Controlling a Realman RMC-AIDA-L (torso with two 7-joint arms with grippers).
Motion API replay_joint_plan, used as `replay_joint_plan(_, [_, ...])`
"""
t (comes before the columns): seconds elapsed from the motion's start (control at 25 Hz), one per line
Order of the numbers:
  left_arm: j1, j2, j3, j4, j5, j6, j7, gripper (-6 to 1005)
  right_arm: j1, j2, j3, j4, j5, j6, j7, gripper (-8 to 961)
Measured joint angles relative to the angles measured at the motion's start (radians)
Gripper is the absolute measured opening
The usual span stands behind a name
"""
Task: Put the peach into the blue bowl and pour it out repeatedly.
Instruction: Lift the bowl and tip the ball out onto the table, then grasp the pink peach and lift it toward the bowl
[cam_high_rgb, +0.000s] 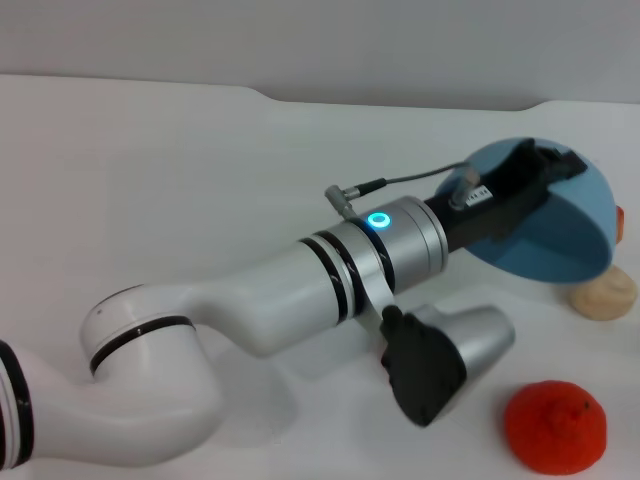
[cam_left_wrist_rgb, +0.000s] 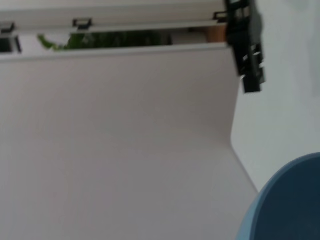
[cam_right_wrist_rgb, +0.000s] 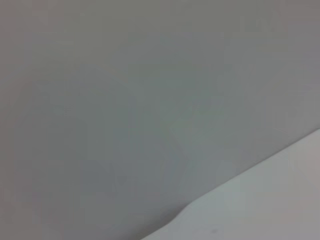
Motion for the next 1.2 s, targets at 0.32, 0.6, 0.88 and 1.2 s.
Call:
replay_joint_plan(0.32, [-0.054, 0.000, -0.117, 0.000, -0.615, 0.041, -0.064, -1, 0.040, -0.023, -0.099, -0.034, -0.136, -0.123, 0.113, 391])
replay_joint_plan(0.6, [-0.120, 0.006, -0.311, -0.023, -1.166, 0.255, -0.077, -2, 0.208, -0.025, -0.236, -0.047, -0.400, -0.134, 0.325, 392])
replay_joint_plan(0.88, [-0.147, 0.010, -0.380, -0.100, -1.322, 0.381, -0.168, -1, 0.379, 0.001, -0.392, 0.000, -0.538, -0.036, 0.370, 428])
replay_joint_plan(1.2, [-0.115, 0.006, -0.375, -0.119, -1.331, 0.396, -0.198, -1, 0.496, 0.011, -0.497, 0.112, -0.535, 0.152, 0.373, 528])
